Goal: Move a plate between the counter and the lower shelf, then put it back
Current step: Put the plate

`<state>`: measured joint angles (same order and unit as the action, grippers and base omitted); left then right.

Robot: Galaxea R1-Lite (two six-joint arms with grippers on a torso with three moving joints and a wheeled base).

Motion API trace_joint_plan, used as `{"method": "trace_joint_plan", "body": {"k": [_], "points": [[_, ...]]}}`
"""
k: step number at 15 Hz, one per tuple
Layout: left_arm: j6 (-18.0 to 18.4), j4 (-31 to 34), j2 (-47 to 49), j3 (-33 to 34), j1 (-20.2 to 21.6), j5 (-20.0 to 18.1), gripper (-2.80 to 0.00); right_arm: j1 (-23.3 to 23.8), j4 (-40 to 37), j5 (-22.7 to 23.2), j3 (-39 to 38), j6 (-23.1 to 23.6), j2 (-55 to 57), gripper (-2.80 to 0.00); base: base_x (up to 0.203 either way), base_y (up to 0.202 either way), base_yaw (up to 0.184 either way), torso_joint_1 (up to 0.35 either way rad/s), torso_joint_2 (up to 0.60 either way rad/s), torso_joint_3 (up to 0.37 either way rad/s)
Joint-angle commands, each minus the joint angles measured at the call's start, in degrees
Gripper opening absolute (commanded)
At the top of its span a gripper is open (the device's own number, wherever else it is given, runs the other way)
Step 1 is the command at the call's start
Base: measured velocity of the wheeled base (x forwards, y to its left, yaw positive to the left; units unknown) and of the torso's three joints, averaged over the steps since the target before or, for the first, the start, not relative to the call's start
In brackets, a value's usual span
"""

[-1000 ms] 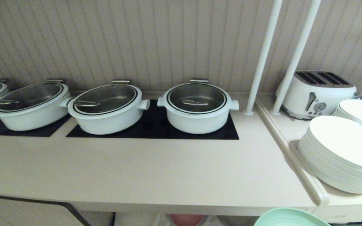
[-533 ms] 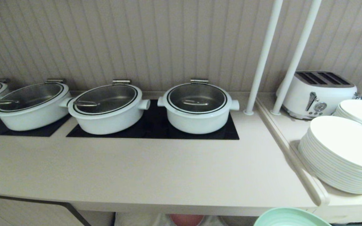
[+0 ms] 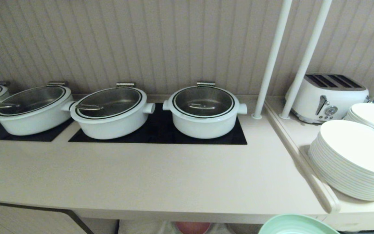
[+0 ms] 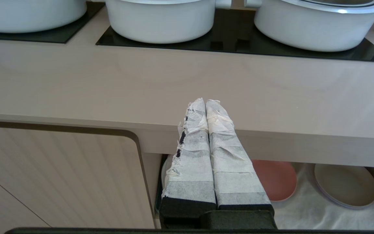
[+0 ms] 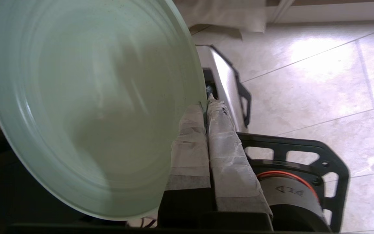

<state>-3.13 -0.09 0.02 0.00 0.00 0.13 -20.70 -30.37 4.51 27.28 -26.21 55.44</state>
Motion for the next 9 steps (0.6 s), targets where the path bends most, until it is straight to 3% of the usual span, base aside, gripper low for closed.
{"method": "trace_joint_plan", "body": {"k": [1, 9], "points": [[-0.03, 0.00, -0.02, 0.00, 0.00, 0.04, -2.80, 0.07, 0.38, 0.79, 1.10, -0.15, 2.69, -2.80, 0.000, 0.000, 0.000, 0.000, 0.00, 0.000], [-0.03, 0.00, -0.02, 0.00, 0.00, 0.04, -2.80, 0.48, 3.13, 0.68, 8.44, -3.07, 15.33, -2.80, 0.000, 0.000, 0.000, 0.000, 0.00, 0.000]]}}
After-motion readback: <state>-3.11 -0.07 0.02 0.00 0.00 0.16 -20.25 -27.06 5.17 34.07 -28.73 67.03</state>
